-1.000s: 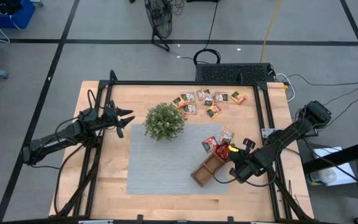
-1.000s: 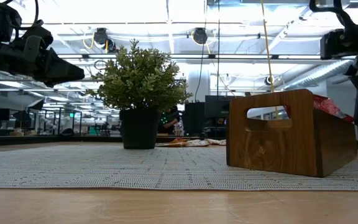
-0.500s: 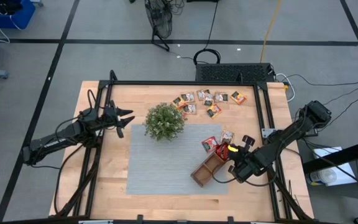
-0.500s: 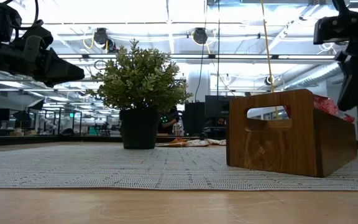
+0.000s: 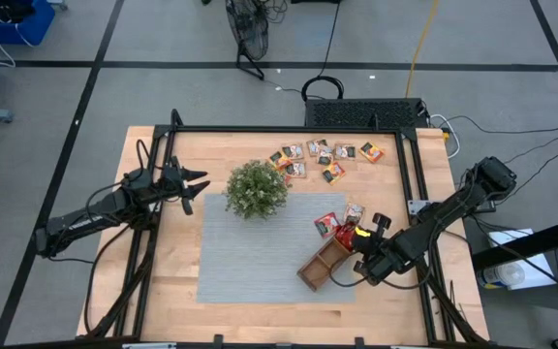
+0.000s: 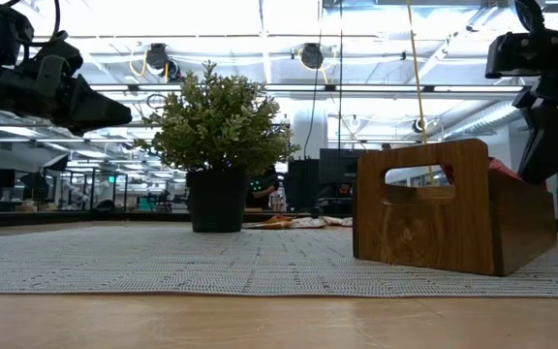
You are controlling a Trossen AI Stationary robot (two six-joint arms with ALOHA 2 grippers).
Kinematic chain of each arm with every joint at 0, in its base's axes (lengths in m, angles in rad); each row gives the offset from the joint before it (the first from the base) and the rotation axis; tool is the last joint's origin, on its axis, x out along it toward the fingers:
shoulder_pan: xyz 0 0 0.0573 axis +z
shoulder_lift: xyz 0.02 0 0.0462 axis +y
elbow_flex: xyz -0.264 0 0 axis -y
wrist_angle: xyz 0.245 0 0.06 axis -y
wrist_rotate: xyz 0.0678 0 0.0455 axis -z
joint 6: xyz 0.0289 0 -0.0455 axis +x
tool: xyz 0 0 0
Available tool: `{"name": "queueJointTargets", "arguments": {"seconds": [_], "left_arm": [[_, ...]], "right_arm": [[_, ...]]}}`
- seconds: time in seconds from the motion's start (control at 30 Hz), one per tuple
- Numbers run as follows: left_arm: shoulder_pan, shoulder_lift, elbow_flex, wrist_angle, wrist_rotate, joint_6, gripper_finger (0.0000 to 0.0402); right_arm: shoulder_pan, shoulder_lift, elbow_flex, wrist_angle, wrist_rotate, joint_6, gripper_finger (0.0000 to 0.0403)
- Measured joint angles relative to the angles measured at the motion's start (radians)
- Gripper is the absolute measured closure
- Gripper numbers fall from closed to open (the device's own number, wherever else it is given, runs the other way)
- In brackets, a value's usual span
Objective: Pick & Place Tea
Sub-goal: Put the strawberry tea sachet into the brown organizer
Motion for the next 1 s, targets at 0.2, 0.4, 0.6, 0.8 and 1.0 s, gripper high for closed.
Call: {"name": "queueJointTargets", "arguments": {"seconds": [0.2,0.4,0.6,0.8,1.0], "left_arm": [[0.000,0.000,0.000,0.000,0.000,0.000,0.0254],[0.000,0.000,0.000,0.000,0.000,0.000,0.0254],[0.000,0.000,0.000,0.000,0.000,0.000,0.0254],[0.000,0.000,0.000,0.000,0.000,0.000,0.0254],[0.000,0.000,0.000,0.000,0.000,0.000,0.0254]], "right_arm": [[0.000,0.000,-0.032,0.025,0.031,0.001,0.0403],[0.001,-0.002,-0.069,0.083,0.032,0.003,0.0403],[0.001,-0.001,-0.056,0.084,0.024,-0.031,0.0403],[0.000,0.001,-0.038,0.082,0.023,-0.053,0.0403],[0.000,0.001,-0.038,0.060,0.023,-0.056,0.0403]]}}
